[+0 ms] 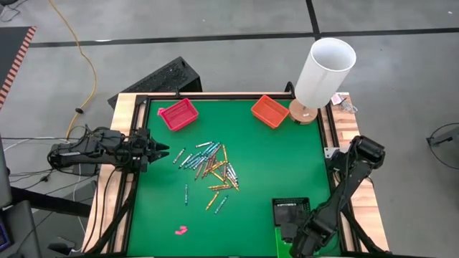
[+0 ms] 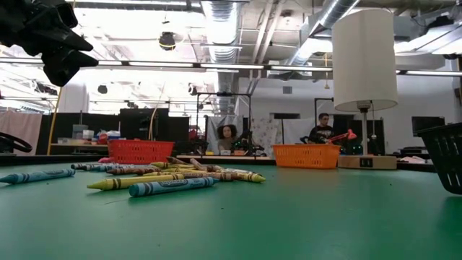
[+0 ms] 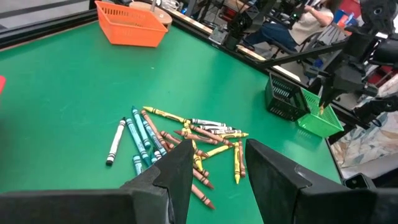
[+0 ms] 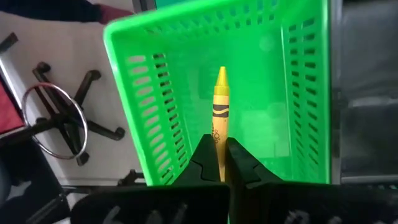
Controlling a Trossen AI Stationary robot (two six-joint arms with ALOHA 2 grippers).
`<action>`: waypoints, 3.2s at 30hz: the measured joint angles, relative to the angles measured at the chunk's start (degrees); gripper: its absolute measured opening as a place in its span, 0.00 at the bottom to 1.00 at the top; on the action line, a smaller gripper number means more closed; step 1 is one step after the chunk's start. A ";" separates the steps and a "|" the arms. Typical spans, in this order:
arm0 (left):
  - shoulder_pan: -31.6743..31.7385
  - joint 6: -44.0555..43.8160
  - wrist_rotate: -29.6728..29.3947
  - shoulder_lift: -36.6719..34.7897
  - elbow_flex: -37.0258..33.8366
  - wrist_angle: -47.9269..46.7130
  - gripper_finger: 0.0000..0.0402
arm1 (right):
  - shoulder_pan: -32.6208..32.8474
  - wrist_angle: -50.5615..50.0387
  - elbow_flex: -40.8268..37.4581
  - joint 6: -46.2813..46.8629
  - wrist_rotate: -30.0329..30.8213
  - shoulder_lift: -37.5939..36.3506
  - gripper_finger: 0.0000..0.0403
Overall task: Sort crayons
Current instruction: Put the yellow crayon into the green bin, then put the black crayon into the black bin
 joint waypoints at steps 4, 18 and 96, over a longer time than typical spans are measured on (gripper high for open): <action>0.00 -0.02 0.00 0.02 -0.02 -0.13 0.34 | -0.25 0.03 0.00 0.41 0.05 0.12 0.03; 0.00 -0.04 0.00 0.00 -0.01 -0.11 0.34 | -2.05 0.07 0.00 0.06 -2.36 -0.05 0.26; 0.00 0.76 -9.91 -3.22 -0.83 0.42 0.34 | -48.62 7.45 8.76 -7.08 11.11 15.90 0.16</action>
